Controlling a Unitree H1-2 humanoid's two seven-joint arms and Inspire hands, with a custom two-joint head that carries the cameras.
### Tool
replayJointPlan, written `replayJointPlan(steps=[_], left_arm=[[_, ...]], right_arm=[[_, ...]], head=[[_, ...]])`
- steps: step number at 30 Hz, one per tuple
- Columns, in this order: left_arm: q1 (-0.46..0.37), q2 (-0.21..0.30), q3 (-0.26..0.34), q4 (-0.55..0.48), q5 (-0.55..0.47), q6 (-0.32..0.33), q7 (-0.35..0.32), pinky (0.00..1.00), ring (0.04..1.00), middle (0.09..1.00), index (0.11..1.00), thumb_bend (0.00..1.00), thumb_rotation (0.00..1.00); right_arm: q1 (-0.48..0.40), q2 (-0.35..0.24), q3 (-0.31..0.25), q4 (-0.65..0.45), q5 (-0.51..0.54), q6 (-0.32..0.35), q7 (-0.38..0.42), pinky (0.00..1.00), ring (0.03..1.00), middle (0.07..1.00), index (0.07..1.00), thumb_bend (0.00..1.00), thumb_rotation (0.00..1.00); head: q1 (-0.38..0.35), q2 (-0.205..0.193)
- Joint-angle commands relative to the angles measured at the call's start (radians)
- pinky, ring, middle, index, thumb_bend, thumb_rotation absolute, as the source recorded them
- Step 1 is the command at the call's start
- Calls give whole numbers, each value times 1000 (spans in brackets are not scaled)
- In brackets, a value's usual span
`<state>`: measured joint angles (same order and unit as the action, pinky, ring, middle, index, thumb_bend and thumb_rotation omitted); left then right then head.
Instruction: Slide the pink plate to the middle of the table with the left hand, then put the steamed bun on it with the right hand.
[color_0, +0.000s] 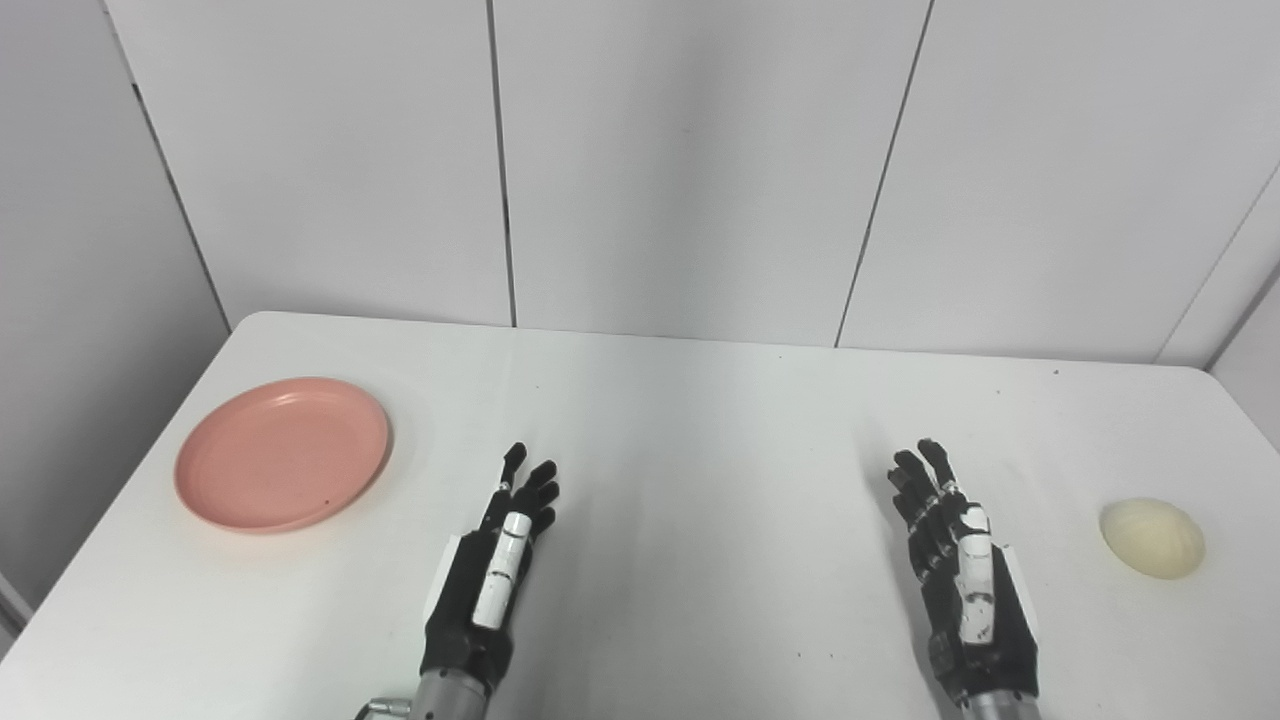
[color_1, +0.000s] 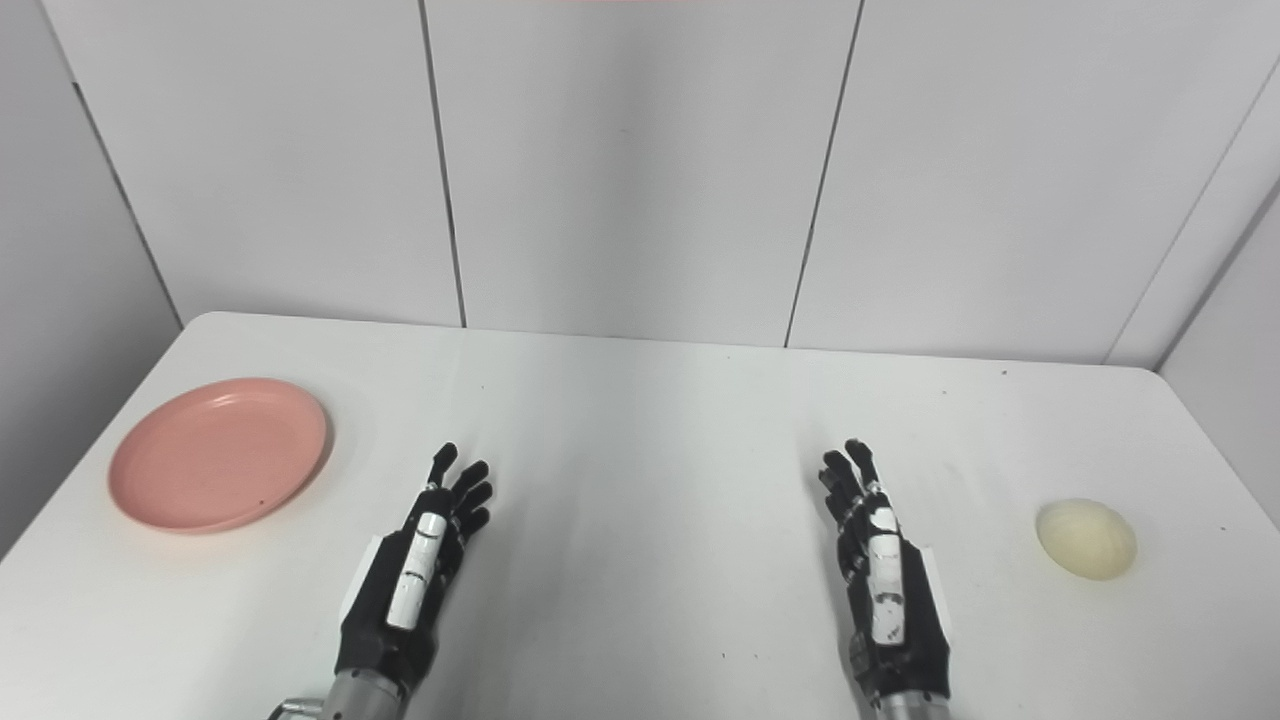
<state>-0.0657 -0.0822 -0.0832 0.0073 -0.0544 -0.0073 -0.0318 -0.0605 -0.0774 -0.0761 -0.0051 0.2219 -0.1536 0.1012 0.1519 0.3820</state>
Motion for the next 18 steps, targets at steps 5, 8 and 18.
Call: replayJointPlan(steps=[5,8,18], left_arm=[[-10,-3,-2,31,5,-11,-3,952,945,943,1000,618,902],[-13,-6,-2,43,1,-18,-4,950,944,939,1000,614,894],[-32,-11,-9,100,7,-69,-5,937,925,928,1000,598,876]], right_arm=[[37,-1,-13,91,5,-44,10,994,934,916,949,719,1000],[34,-3,-13,101,4,-49,12,999,943,921,957,715,1000],[18,-18,-22,143,18,-60,31,1000,952,937,974,686,1000]], head=[[4,-11],[10,-22],[37,-45]])
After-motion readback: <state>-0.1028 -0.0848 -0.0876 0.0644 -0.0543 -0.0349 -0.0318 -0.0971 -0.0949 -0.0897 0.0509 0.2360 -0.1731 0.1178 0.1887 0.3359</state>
